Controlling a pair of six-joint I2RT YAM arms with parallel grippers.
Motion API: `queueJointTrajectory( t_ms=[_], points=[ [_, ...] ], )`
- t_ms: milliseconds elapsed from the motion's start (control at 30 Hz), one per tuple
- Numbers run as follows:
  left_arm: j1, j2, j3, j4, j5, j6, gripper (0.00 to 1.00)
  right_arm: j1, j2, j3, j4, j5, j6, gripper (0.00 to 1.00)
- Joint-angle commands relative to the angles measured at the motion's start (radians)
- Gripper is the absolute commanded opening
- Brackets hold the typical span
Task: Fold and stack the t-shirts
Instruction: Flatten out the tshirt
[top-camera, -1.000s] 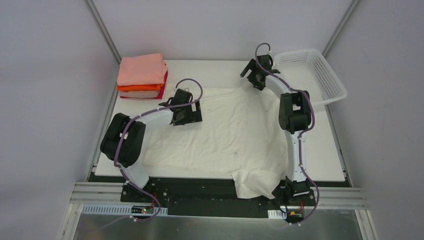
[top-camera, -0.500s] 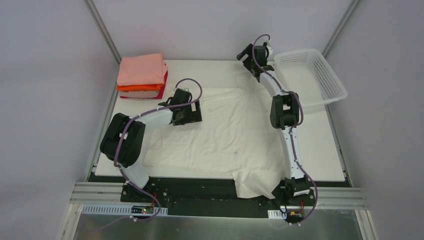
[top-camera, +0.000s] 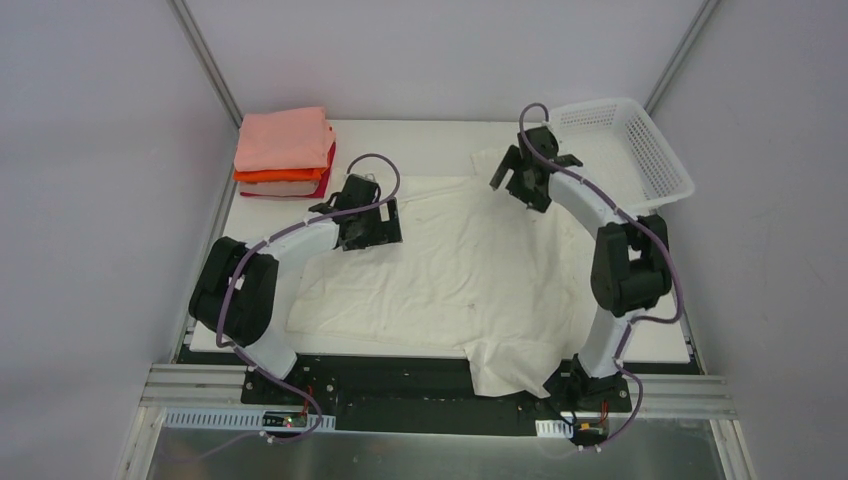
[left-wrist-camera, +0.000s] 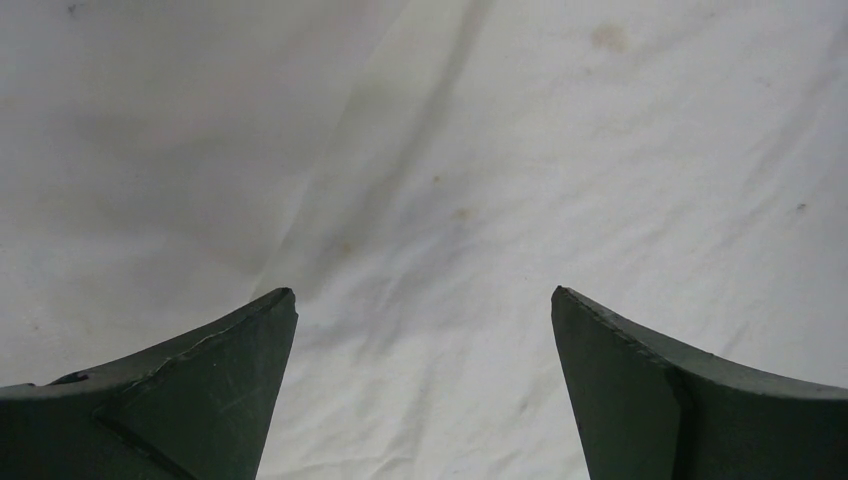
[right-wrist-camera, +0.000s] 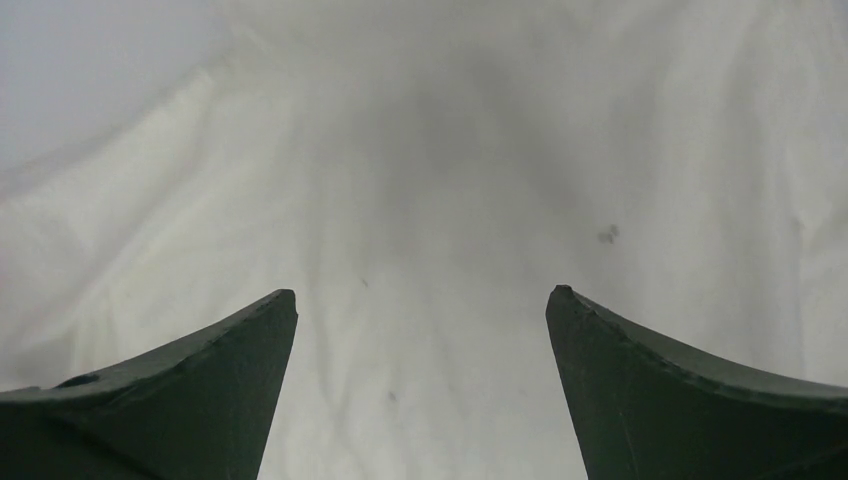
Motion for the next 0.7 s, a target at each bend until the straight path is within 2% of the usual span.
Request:
queueJointTrajectory(
  t_ms=[0,167,300,533,667],
  points=[
    [0.016,-0.032,0.018,-0.031,-0.082,-0.005,0.99,0.020,-0.157,-0.256,-0.047,0.024,0.025,1.00],
    [0.049,-0.002,0.035,-0.072,-0.108,-0.019,0.99,0.018,-0.151,-0.343,-0.058,-0.016,0.025,1.00],
    [0.052,-0.070,-0.010,-0.086,-0.166,-0.032,0.99,0.007,-0.119,-0.382,-0.056,-0.006,0.026,1.00],
    [0.058,-0.133,-0.041,-0.116,-0.169,-0.032,0.99,-0.072,-0.037,-0.328,-0.102,0.015,-0.018,1.00],
    [0.058,-0.211,-0.069,-0.156,-0.246,-0.063,0.99,-0.096,0.021,-0.256,-0.116,0.027,-0.078,1.00]
  ],
)
